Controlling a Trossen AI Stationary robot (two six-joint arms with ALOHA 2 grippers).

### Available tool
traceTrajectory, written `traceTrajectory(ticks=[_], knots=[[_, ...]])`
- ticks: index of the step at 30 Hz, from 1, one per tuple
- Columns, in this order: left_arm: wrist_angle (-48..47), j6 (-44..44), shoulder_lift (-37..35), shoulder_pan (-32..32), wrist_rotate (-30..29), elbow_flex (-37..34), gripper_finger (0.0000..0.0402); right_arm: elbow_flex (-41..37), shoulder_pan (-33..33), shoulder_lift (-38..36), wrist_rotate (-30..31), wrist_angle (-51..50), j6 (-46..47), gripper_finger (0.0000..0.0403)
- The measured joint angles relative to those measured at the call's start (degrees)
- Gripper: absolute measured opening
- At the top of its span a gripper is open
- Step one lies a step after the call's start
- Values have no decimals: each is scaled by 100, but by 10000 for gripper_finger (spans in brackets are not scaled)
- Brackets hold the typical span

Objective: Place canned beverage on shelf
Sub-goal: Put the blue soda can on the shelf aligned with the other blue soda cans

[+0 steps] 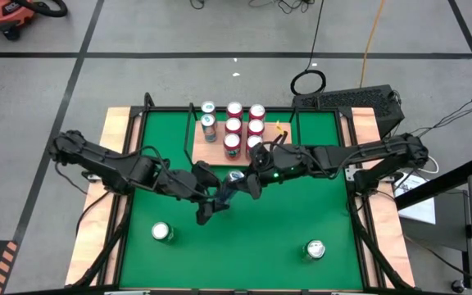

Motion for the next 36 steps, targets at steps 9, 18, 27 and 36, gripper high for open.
traceTrajectory(ticks=[9,18,27,36], knots=[[44,-12,94,52,-314,-7,273,7,0,-7,266,235,42,244],[45,-25,91,57,-365,-6,208,4,0,-7,279,283,-4,252],[415,-298,-11,37,-127,248,224,7,15,-324,110,461,-749,311],[1969,48,-137,182,1074,264,225,15,136,-573,-265,1551,-2191,326]])
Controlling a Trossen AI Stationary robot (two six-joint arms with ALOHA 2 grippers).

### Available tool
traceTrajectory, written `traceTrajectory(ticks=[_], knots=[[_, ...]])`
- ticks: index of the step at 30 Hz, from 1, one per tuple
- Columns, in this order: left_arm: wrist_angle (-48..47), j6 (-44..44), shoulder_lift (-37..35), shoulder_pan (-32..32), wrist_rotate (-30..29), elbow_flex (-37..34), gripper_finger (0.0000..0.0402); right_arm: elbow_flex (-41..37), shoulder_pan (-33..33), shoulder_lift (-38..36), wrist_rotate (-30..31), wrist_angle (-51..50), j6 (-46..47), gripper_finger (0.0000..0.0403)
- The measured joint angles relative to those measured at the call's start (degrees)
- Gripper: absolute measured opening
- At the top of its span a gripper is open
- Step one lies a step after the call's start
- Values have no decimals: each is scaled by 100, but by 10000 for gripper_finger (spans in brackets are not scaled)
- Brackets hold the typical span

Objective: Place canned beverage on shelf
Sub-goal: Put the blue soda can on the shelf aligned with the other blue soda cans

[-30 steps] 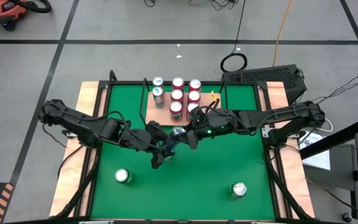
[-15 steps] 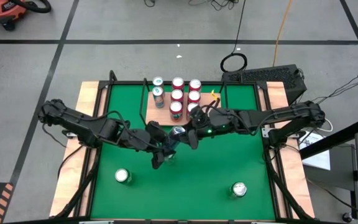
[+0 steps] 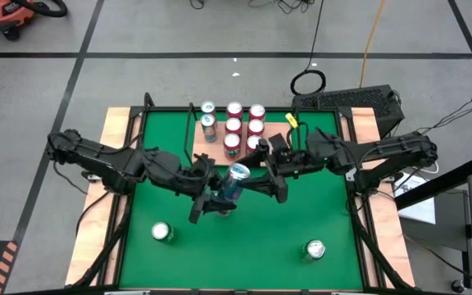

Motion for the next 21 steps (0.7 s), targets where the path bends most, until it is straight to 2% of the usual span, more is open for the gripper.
traceTrajectory(ticks=[5,10,13,21], knots=[[446,13,-4,236,489,5,226,-7,1,160,-379,593,-138,325],[1145,155,-6,403,820,14,226,-9,4,193,-381,675,-209,325],[1107,159,-11,477,932,16,226,-9,3,231,-376,869,-354,321],[1044,302,-7,535,954,16,226,-11,-16,232,-373,1133,-444,267]])
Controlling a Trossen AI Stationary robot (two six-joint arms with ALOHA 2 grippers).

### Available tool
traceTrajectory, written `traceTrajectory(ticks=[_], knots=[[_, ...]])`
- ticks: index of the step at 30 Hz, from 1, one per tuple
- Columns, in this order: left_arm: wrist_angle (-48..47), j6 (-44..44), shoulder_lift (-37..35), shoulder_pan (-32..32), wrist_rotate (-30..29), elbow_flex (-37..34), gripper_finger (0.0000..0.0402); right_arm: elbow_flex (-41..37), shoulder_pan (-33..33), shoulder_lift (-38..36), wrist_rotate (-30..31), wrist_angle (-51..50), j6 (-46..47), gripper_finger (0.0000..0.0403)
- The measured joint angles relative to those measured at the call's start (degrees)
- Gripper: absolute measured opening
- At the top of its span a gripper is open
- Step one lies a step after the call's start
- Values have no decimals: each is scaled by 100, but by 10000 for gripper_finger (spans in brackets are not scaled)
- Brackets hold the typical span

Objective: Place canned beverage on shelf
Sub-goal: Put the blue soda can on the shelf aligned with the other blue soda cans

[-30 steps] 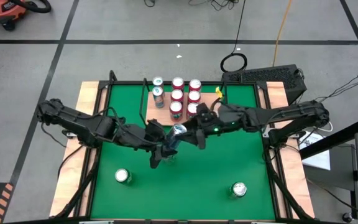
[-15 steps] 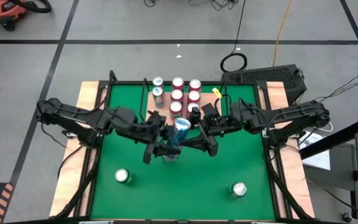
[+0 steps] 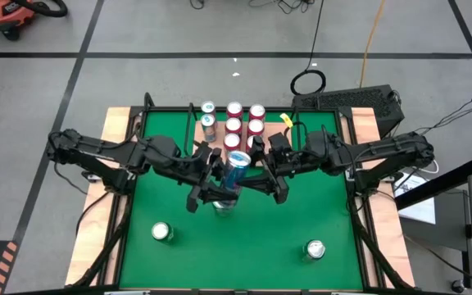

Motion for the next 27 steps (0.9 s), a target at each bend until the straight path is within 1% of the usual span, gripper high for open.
traceTrajectory(ticks=[5,8,10,16,19,23,27], knots=[[-6,17,2,2,-32,-2,226,0,-1,0,-14,-2,1,228],[0,15,2,2,-54,-2,226,0,-1,0,-18,1,22,223],[20,-8,2,2,-61,-2,226,0,15,0,2,3,135,230],[66,-30,2,9,-217,-4,226,0,38,48,30,5,313,291],[83,-40,2,13,-293,-4,226,0,42,83,0,-24,251,308],[138,-44,2,7,-322,-4,226,0,47,130,-15,51,114,307],[170,-46,2,9,-331,-7,226,0,45,131,4,53,-58,283]])
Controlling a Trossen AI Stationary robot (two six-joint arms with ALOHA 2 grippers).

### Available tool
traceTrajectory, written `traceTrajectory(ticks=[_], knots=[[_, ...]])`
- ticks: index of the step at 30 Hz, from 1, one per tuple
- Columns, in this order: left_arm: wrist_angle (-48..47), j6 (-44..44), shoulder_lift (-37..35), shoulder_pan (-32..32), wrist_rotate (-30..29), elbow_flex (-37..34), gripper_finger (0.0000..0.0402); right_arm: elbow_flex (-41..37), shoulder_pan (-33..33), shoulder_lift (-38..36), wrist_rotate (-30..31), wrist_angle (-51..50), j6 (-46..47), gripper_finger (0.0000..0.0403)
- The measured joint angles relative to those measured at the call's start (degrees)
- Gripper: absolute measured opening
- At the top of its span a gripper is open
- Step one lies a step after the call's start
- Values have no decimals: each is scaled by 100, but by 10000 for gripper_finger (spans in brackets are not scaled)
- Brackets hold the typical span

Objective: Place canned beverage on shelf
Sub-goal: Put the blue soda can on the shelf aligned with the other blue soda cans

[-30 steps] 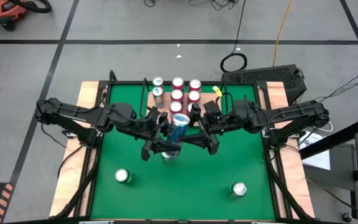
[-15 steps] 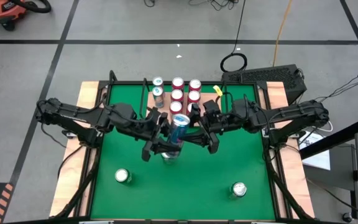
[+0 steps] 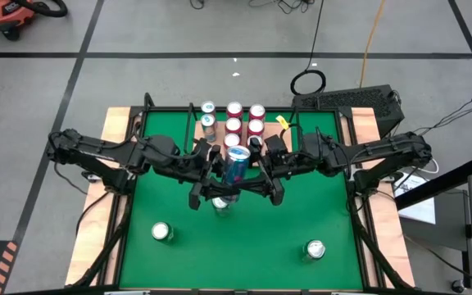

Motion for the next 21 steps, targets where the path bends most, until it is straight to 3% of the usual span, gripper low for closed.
traceTrajectory(ticks=[7,13,21], knots=[[-78,11,0,-2,-3,2,226,-2,-2,4,-17,2,-76,228],[-124,-22,0,-17,-193,2,230,-4,-2,6,-42,-2,-73,230],[-422,-470,-104,-7,-750,2,319,-7,-13,-135,138,-284,-67,234]])
